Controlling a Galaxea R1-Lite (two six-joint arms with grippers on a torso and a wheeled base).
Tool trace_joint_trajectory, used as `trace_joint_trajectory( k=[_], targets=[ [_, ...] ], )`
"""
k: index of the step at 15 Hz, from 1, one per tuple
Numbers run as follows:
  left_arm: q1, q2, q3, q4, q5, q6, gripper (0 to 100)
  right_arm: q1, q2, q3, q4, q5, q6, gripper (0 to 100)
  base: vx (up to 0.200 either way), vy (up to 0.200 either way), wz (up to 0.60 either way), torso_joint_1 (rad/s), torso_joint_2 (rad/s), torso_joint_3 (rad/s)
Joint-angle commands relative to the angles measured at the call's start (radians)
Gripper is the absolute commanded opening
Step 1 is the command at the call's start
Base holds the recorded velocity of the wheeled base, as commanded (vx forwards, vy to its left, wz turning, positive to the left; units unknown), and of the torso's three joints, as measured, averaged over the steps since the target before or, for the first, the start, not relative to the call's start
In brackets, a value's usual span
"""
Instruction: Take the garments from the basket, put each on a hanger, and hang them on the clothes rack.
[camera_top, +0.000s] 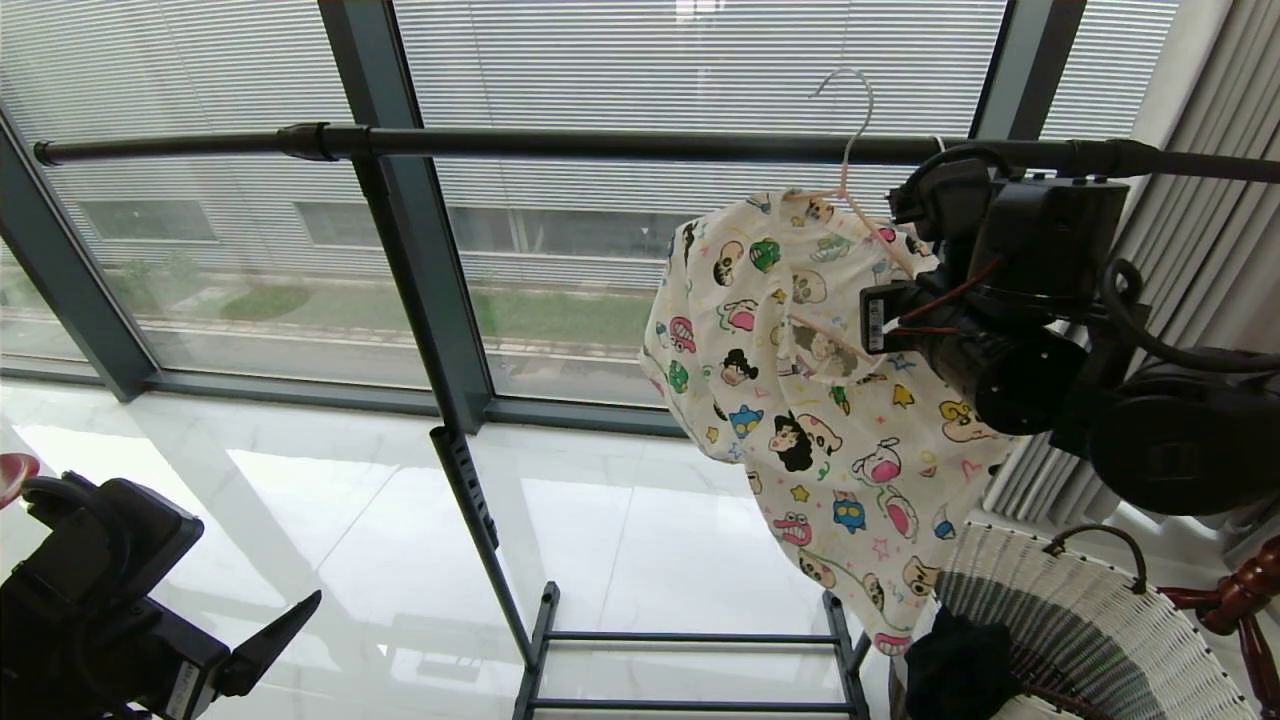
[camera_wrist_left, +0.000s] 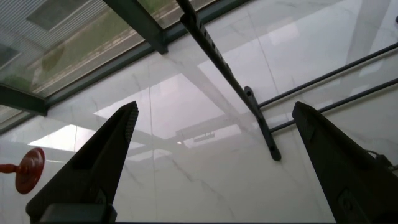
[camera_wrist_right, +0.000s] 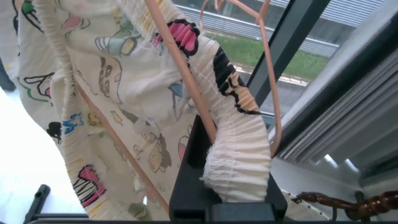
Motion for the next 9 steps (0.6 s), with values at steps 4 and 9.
trace_joint_trajectory(
  k=[4, 9],
  targets=[
    [0.0, -0.018, 0.004, 0.001, 0.001, 0.002, 100, -0.041, 0.133, -0.089, 0.008, -0.004, -0.003, 0, 0.0, 0.0, 0.0, 0.0, 0.0, 0.0],
    [-0.018, -0.05, 0.022, 0.001, 0.003, 0.005, 100, -0.046, 0.182, -0.14, 0.008, -0.017, -0.004, 0, 0.0, 0.0, 0.0, 0.0, 0.0, 0.0]
  ],
)
